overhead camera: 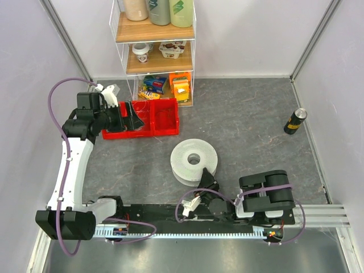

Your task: Wrap the cables

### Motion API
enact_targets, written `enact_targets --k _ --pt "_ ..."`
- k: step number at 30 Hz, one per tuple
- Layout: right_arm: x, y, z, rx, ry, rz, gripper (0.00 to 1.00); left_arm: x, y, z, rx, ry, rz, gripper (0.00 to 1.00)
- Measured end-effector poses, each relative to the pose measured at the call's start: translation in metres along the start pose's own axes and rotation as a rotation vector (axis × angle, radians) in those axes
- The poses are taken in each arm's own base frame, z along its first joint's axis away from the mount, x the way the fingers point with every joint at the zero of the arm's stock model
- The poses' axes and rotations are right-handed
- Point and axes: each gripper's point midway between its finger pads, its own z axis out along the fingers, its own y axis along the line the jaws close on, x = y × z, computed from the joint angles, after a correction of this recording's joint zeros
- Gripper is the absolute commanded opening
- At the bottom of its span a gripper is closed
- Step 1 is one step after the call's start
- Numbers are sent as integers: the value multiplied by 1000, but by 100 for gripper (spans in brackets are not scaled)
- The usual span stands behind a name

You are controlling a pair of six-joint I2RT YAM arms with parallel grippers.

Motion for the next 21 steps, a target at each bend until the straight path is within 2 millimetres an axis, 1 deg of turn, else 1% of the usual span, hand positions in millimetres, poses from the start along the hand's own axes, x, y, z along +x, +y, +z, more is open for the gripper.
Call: enact_targets --k 2,4,5,9,12,16,18,21 --pt "-4 3 -3 -8 -7 4 46 0 -1 -1 3 -2 2 99" --pt "-7 3 -6 -10 -17 18 57 1 -2 -1 7 1 1 99" --pt "-8 1 -8 -7 -21 33 60 1 -2 -1 8 1 1 99" --pt "-16 -10 -14 7 -36 110 66 1 -2 -1 11 2 0 99" --pt "-25 -15 -22 10 -67 138 76 1 -3 -1 16 3 0 99" --pt "-49 -13 -40 -7 -165 140 89 1 -5 -1 25 5 0 99" --pt "-63 -7 -50 -26 -219 129 91 2 -7 -1 36 9 -1 99" --pt "-84 -3 -60 -52 -290 141 96 1 -7 -2 38 13 -1 99"
